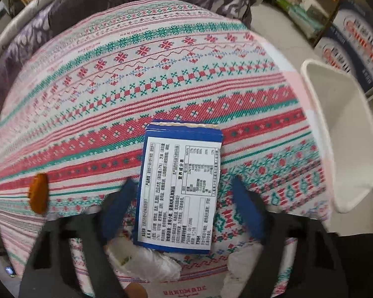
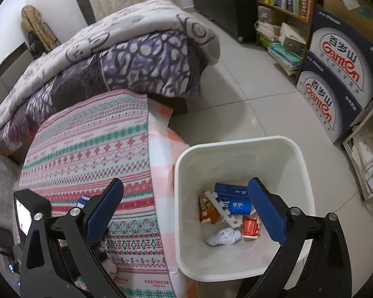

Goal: Collect trash
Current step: 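Grasp the blue-white snack packet with the left tool while the right tool grasps a white tissue bundle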

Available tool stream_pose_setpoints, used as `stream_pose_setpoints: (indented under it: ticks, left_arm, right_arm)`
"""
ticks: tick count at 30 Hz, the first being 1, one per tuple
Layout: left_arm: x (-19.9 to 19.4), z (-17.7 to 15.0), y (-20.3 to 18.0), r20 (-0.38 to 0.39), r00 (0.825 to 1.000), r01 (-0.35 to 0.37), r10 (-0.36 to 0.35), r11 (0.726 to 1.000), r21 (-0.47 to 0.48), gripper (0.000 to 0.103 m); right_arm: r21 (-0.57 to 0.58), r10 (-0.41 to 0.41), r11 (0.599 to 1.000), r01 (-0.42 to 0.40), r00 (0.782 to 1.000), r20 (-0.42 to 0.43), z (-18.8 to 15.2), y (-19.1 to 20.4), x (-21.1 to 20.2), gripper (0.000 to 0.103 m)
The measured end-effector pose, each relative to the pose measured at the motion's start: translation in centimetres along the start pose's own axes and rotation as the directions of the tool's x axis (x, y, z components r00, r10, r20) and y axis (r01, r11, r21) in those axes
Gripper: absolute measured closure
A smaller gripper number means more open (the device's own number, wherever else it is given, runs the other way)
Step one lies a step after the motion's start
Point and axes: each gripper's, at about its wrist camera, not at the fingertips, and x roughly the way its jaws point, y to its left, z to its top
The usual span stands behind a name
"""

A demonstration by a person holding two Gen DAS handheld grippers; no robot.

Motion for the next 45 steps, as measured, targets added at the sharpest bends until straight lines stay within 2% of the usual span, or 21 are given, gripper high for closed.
stream_pose_setpoints:
  ticks: [4, 8, 11, 15, 20, 25, 28, 29, 30, 32, 34, 35, 36, 37, 38, 39, 40, 43, 45]
  left_arm:
    - [-0.7, -0.3, 1.9, 0.032, 0.999, -0.010, 0.011, 0.999, -0.040, 0.048]
    - [-2.7, -0.8, 4.6, 0.097, 0.995, -0.010, 0.022, 0.993, -0.118, 0.048]
    - [-4.8, -1.1, 7.2, 0.150, 0.988, -0.001, 0.030, 0.982, -0.188, 0.048]
    - [-7.5, -1.7, 11.4, 0.208, 0.974, -0.029, 0.091, 0.959, -0.283, 0.048]
    - [-9.7, -2.6, 14.5, 0.241, 0.960, -0.043, 0.141, 0.927, -0.372, 0.048]
    - [-11.0, -4.0, 17.6, 0.251, 0.957, -0.019, 0.149, 0.890, -0.456, 0.048]
    - [-11.4, -4.5, 19.3, 0.253, 0.955, -0.012, 0.158, 0.868, -0.496, 0.048]
    - [-11.5, -4.8, 19.7, 0.252, 0.954, -0.012, 0.160, 0.864, -0.503, 0.048]
    - [-11.4, -4.9, 19.9, 0.251, 0.954, -0.013, 0.162, 0.862, -0.507, 0.048]
    - [-11.3, -5.3, 20.3, 0.244, 0.955, -0.019, 0.166, 0.859, -0.511, 0.048]
    - [-11.1, -5.8, 20.6, 0.239, 0.956, -0.026, 0.172, 0.857, -0.515, 0.048]
    - [-11.1, -6.0, 20.9, 0.238, 0.956, -0.026, 0.174, 0.854, -0.520, 0.047]
    - [-11.0, -6.2, 21.1, 0.236, 0.956, -0.025, 0.173, 0.851, -0.524, 0.047]
    - [-11.0, -6.3, 21.3, 0.235, 0.956, -0.024, 0.174, 0.847, -0.531, 0.047]
    - [-10.9, -6.4, 21.5, 0.235, 0.956, -0.024, 0.176, 0.844, -0.536, 0.047]
    - [-10.9, -6.5, 21.6, 0.237, 0.955, -0.024, 0.180, 0.840, -0.542, 0.048]
    - [-10.9, -6.6, 21.7, 0.240, 0.953, -0.025, 0.187, 0.836, -0.549, 0.047]
    - [-11.1, -6.8, 21.5, 0.263, 0.940, -0.033, 0.216, 0.827, -0.561, 0.047]
    - [-11.5, -6.8, 21.1, 0.287, 0.928, -0.034, 0.236, 0.824, -0.566, 0.047]
  right_arm:
    - [-0.025, 0.027, 0.999, -0.027, 0.999, -0.028, -0.3, 1.5, 0.8, 0.007]
    - [-0.072, 0.060, 0.995, -0.065, 0.996, -0.066, -0.8, 3.7, 1.7, 0.007]
    - [-0.144, 0.072, 0.986, -0.086, 0.993, -0.095, -1.5, 6.4, 2.5, 0.007]
    - [-0.242, 0.105, 0.961, -0.135, 0.985, -0.134, -2.9, 10.1, 3.4, 0.007]
    - [-0.394, 0.164, 0.884, -0.252, 0.956, -0.243, -6.3, 15.8, 4.7, 0.007]
    - [-0.551, 0.180, 0.757, -0.351, 0.923, -0.341, -11.0, 21.4, 5.2, 0.007]
    - [-0.616, 0.151, 0.705, -0.352, 0.923, -0.354, -13.2, 23.6, 5.5, 0.008]
    - [-0.630, 0.139, 0.694, -0.349, 0.923, -0.358, -13.7, 24.2, 5.7, 0.010]
    - [-0.642, 0.126, 0.682, -0.350, 0.921, -0.369, -14.3, 24.8, 6.0, 0.017]
    - [-0.639, 0.119, 0.675, -0.369, 0.909, -0.399, -14.9, 25.3, 6.6, 0.024]
    - [-0.663, 0.110, 0.659, -0.354, 0.918, -0.381, -15.4, 26.1, 6.6, 0.023]
    - [-0.676, 0.108, 0.650, -0.348, 0.923, -0.370, -15.5, 26.4, 6.5, 0.031]
    - [-0.684, 0.110, 0.647, -0.336, 0.929, -0.353, -15.4, 26.7, 6.4, 0.047]
    - [-0.680, 0.114, 0.652, -0.335, 0.930, -0.349, -15.2, 26.9, 6.4, 0.056]
    - [-0.664, 0.126, 0.663, -0.346, 0.926, -0.357, -14.8, 27.0, 6.4, 0.071]
    - [-0.630, 0.144, 0.690, -0.356, 0.921, -0.363, -14.0, 26.9, 6.5, 0.071]
    - [-0.616, 0.150, 0.709, -0.343, 0.927, -0.343, -13.4, 26.8, 6.5, 0.071]
    - [-0.568, 0.186, 0.768, -0.296, 0.952, -0.244, -11.0, 26.2, 5.7, 0.071]
    - [-0.516, 0.227, 0.810, -0.278, 0.960, -0.162, -9.0, 25.4, 4.6, 0.071]
